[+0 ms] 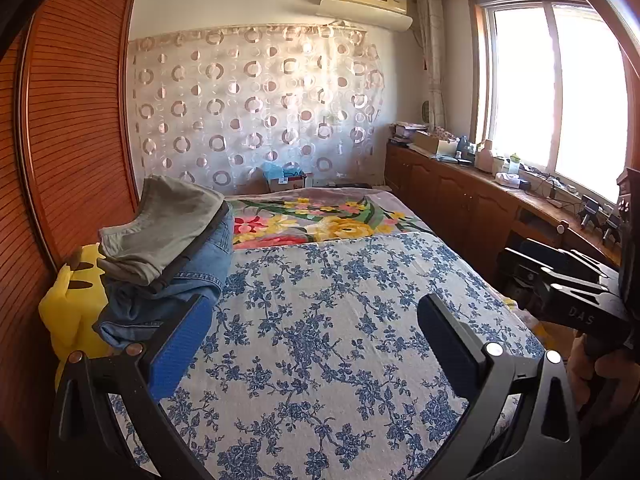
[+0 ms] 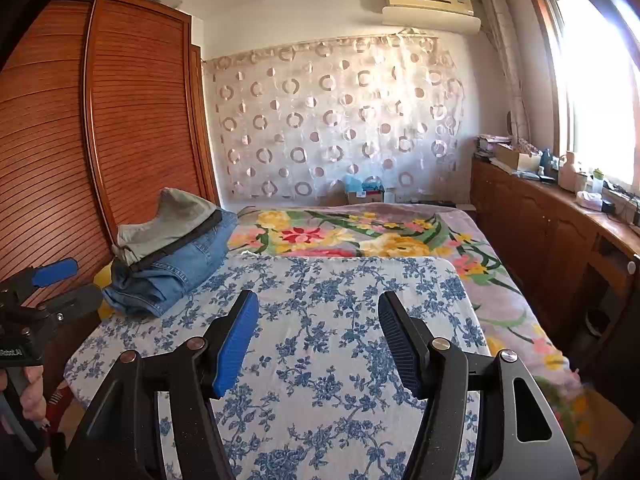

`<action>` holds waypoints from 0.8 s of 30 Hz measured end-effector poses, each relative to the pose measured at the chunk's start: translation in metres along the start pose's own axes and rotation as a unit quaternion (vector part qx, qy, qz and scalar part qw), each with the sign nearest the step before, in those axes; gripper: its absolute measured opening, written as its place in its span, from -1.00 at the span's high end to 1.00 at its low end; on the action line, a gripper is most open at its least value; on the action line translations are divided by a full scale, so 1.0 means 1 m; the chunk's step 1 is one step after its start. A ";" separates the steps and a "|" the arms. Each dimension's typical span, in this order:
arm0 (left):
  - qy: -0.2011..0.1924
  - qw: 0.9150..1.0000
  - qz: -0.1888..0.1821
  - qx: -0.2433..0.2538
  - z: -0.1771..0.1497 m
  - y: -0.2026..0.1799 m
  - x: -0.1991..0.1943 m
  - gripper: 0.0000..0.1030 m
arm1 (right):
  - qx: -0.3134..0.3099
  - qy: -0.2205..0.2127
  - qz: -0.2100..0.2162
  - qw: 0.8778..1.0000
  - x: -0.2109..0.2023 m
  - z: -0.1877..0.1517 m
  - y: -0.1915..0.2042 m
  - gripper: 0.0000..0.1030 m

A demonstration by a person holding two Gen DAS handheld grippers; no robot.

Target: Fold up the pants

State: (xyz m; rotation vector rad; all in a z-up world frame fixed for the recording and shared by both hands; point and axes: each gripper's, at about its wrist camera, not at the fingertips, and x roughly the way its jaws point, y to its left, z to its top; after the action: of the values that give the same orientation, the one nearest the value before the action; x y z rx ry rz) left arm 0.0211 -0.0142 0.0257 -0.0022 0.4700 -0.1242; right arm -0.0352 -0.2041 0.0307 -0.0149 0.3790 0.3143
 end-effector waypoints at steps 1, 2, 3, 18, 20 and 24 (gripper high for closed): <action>0.001 1.000 0.000 -0.001 0.000 0.000 0.000 -0.99 | 0.001 -0.001 0.000 1.000 -0.001 0.000 0.000 -0.25; 0.002 1.000 -0.001 -0.001 -0.001 0.001 -0.001 -0.99 | 0.001 -0.001 -0.001 1.000 -0.002 -0.001 0.001 -0.25; 0.002 1.000 -0.001 -0.003 -0.001 0.001 -0.001 -0.99 | 0.000 -0.001 -0.001 1.000 -0.002 -0.002 0.001 -0.25; 0.005 1.000 -0.001 -0.002 -0.005 0.001 -0.001 -0.99 | -0.004 -0.004 0.000 1.000 -0.002 -0.002 -0.002 -0.25; 0.004 1.000 0.000 -0.001 -0.007 0.001 -0.002 -0.99 | -0.006 -0.004 -0.002 1.000 -0.002 -0.003 -0.002 -0.25; 0.004 1.000 0.001 -0.001 -0.008 0.002 -0.002 -0.99 | -0.007 -0.003 -0.002 1.000 0.000 -0.003 -0.002 -0.25</action>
State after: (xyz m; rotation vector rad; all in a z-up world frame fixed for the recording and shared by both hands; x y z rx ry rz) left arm 0.0155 -0.0120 0.0191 -0.0035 0.4783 -0.1209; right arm -0.0360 -0.2067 0.0275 -0.0281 0.3700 0.3130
